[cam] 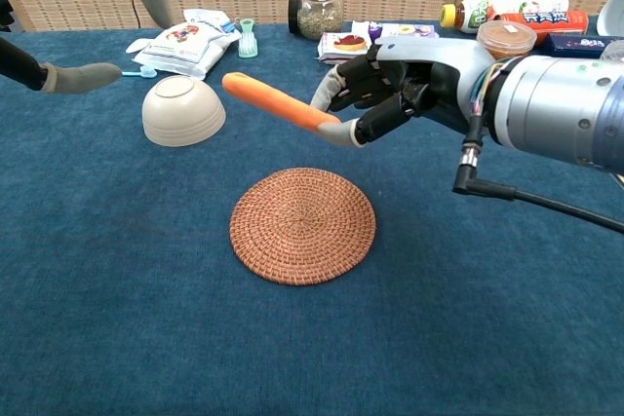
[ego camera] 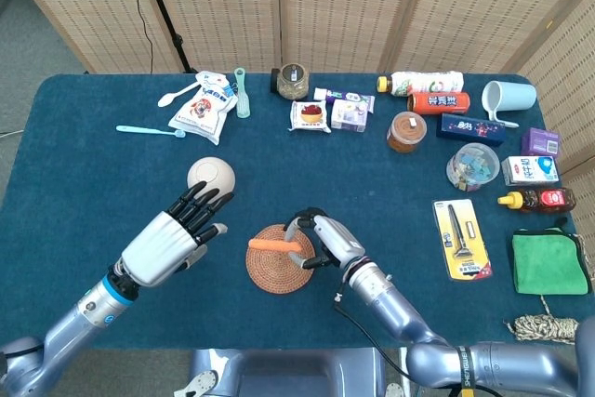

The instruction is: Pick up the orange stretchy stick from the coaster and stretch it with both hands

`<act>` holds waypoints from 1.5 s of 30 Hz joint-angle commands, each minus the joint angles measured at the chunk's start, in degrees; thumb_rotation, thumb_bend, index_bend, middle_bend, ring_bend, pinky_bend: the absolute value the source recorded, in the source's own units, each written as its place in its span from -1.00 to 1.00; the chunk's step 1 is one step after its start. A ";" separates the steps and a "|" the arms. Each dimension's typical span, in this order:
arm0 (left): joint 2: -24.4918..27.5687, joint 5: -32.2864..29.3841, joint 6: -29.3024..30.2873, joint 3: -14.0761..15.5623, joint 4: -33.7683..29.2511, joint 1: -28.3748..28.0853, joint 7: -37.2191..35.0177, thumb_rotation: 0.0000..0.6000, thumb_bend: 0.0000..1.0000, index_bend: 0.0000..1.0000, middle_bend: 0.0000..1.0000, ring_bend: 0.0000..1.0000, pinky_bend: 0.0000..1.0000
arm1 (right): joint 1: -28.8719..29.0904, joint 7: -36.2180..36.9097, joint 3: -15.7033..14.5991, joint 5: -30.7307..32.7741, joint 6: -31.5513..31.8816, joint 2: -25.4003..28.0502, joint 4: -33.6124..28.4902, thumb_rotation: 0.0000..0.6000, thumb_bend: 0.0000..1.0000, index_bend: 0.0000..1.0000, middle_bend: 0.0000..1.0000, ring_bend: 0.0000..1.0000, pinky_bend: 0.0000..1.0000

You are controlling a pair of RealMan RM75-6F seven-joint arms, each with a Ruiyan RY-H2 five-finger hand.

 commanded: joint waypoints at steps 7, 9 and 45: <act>-4.77 0.22 -0.67 0.36 2.30 -2.13 1.01 1.00 -0.38 -0.24 -0.91 -0.84 -1.00 | 0.99 0.85 1.01 1.79 -0.51 -0.94 0.52 1.00 -0.12 0.38 -0.35 -0.69 -1.00; -5.77 0.15 -0.58 0.25 2.67 -2.42 1.72 1.00 -0.38 -0.24 -0.91 -0.84 -1.00 | 1.10 1.11 1.18 1.97 -0.67 -0.93 0.37 1.00 -0.12 0.38 -0.35 -0.70 -1.00; -15.93 -4.98 0.28 -0.77 5.66 -6.35 5.41 1.00 -0.38 -0.09 -0.83 -0.77 -1.00 | 0.98 7.40 1.46 0.66 -4.37 1.62 -1.72 1.00 -0.12 0.38 -0.35 -0.69 -1.00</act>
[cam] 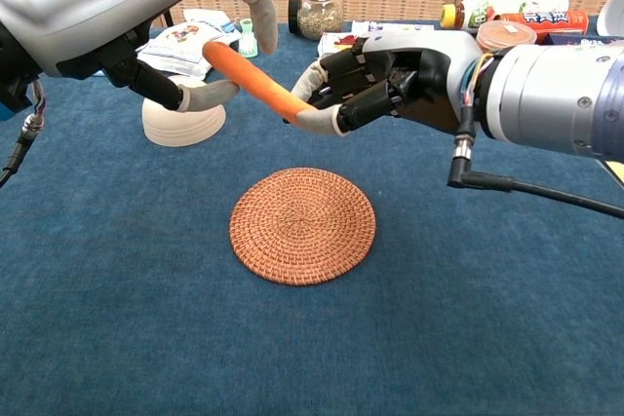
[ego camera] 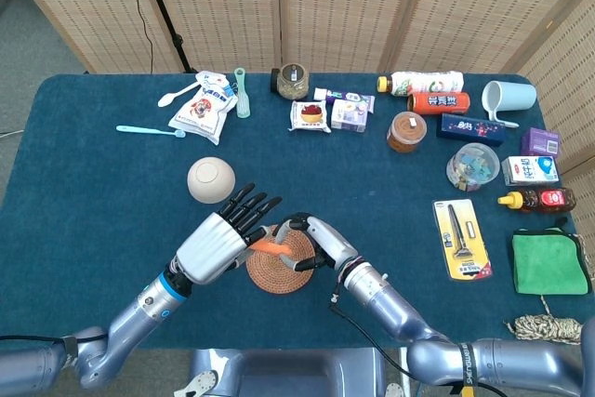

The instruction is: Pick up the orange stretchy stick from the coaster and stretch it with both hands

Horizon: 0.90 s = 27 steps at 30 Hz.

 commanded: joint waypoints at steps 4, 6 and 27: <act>-0.58 0.04 0.56 0.37 0.48 -0.20 -0.32 1.00 -0.38 -0.04 -0.81 -0.76 -1.00 | 0.31 0.02 -0.13 0.02 -0.09 -0.04 0.16 1.00 -0.12 0.38 -0.35 -0.69 -1.00; -0.80 0.02 0.83 0.48 0.64 -0.24 -0.43 1.00 -0.38 0.00 -0.80 -0.75 -1.00 | 0.38 0.08 -0.22 0.05 -0.11 -0.04 0.16 1.00 -0.12 0.38 -0.35 -0.69 -1.00; -2.47 -0.83 2.05 1.08 1.55 -0.63 -1.06 1.00 -0.19 0.51 -0.56 -0.59 -1.00 | 0.59 0.56 -1.19 -0.69 -0.41 0.24 0.62 1.00 -0.12 0.43 -0.31 -0.64 -1.00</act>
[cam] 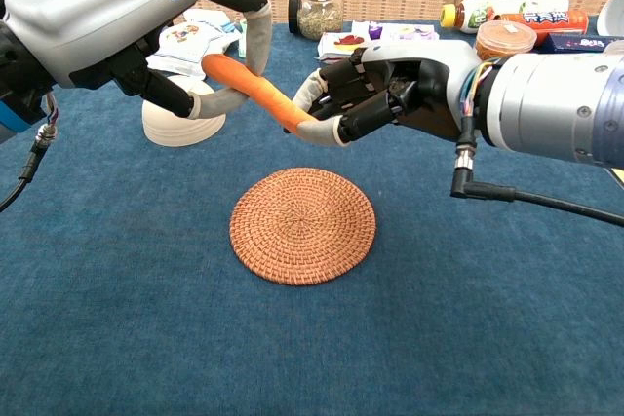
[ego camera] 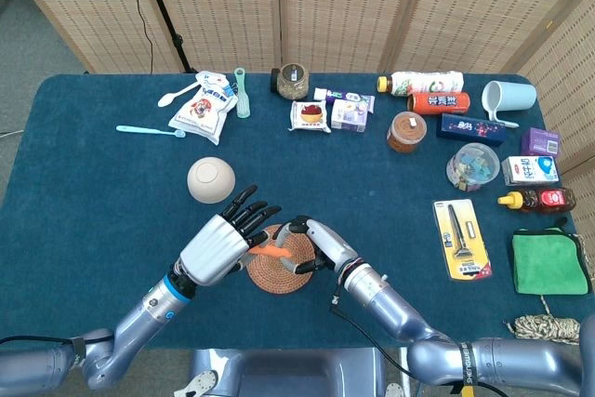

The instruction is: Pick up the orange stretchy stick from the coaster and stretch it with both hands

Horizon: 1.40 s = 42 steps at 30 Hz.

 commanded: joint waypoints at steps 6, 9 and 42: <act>0.13 -0.82 0.05 -0.20 -0.73 -0.02 -0.16 1.00 -0.18 0.52 -0.56 -0.59 -1.00 | -0.01 -0.45 -0.58 -0.51 0.24 -0.05 0.42 1.00 -0.07 0.48 -0.26 -0.60 -1.00; 0.26 -1.07 0.04 -0.27 -0.87 -0.06 0.00 1.00 -0.18 0.52 -0.56 -0.59 -1.00 | -0.08 -0.31 -0.69 -0.61 0.27 -0.11 0.68 1.00 -0.04 0.51 -0.24 -0.58 -1.00; 4.84 -2.27 2.29 -1.70 -4.27 0.33 -1.97 1.00 -0.17 0.55 -0.54 -0.58 -1.00 | -1.29 1.32 -2.37 -2.13 -1.30 0.83 3.37 1.00 0.02 0.60 -0.16 -0.47 -0.96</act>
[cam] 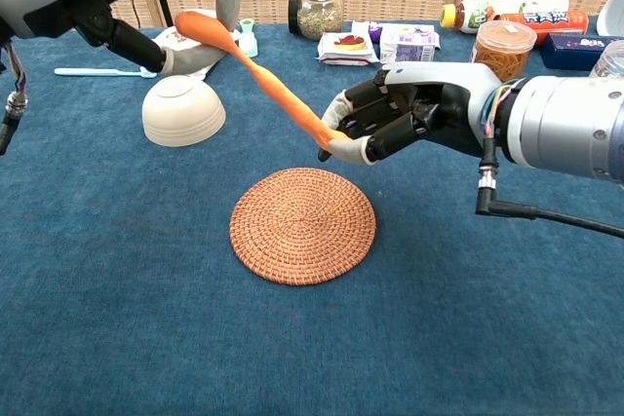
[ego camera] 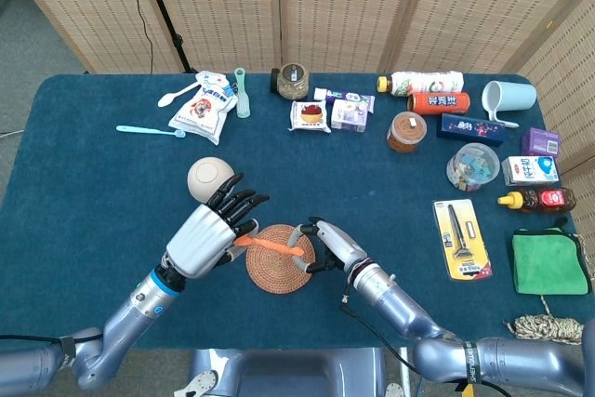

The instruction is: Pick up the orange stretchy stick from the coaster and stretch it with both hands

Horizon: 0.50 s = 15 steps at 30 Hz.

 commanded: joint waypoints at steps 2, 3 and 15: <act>1.40 -0.24 0.58 -0.60 -0.93 0.17 -0.61 1.00 -0.17 0.55 -0.54 -0.58 -1.00 | -0.42 0.66 -0.07 -0.29 -0.21 0.33 0.28 1.00 0.02 0.60 -0.16 -0.46 -0.96; 1.60 -0.28 0.64 -0.66 -1.07 0.19 -0.70 1.00 -0.17 0.55 -0.54 -0.58 -1.00 | -0.49 0.76 -0.08 -0.37 -0.26 0.40 0.32 1.00 0.02 0.60 -0.16 -0.46 -0.96; 5.90 -0.79 3.67 -2.35 -3.07 1.51 -2.63 1.00 -0.17 0.55 -0.54 -0.58 -1.00 | -1.59 2.01 -0.58 -1.54 -0.93 1.58 1.06 1.00 0.02 0.60 -0.15 -0.44 -0.95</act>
